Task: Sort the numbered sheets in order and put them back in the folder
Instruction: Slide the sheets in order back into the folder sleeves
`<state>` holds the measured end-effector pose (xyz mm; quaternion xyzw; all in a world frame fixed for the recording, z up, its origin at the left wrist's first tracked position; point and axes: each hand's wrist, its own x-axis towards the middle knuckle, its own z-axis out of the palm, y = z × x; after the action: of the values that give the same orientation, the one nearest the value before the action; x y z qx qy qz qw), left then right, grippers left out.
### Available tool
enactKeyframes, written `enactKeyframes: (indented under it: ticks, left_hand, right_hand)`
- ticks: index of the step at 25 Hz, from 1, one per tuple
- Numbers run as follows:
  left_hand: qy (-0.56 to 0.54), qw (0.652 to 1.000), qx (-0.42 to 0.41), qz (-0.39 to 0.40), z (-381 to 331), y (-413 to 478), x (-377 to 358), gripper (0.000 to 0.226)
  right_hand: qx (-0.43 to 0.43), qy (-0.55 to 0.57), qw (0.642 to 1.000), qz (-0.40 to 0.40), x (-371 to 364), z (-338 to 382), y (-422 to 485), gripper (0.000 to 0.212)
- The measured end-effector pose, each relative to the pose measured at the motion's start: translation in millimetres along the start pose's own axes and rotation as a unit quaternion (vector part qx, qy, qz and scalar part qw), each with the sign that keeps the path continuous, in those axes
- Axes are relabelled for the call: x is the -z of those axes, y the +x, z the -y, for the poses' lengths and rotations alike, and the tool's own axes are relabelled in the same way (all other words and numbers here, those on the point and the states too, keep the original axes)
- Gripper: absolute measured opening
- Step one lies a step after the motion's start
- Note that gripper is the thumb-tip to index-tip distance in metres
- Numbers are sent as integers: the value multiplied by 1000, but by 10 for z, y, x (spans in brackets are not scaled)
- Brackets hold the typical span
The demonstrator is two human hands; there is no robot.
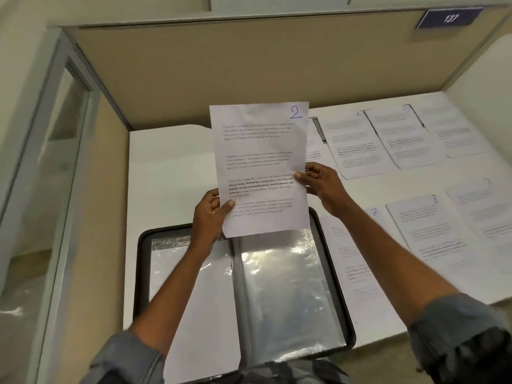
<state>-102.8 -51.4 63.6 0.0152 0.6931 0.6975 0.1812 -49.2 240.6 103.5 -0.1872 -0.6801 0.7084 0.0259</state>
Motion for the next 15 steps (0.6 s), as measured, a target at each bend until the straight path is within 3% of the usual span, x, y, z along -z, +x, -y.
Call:
enactKeyframes:
  ticks: [5,8,10,13,15]
  left_hand:
    - [-4,1000,3,-26,247,-278,-32,25]
    - [150,988,-35,0,623,-406,-152,28]
    - [292,950,-90,58,872,-408,-287,40]
    - [506,842,-133,134,1163,-348,-496,71]
    - [591,785,-132,130,1291,-319,-584,71]
  right_hand:
    - [3,32,997,-77,189,39,-395,28]
    - [-5,49,991,-124,351,24,-509,18]
    - [-12,58,989,-135,450,-1,-527,18]
    - [-26,82,986,-142,580,-50,-479,18]
    - [-39,102,985,-136,639,-54,-414,16]
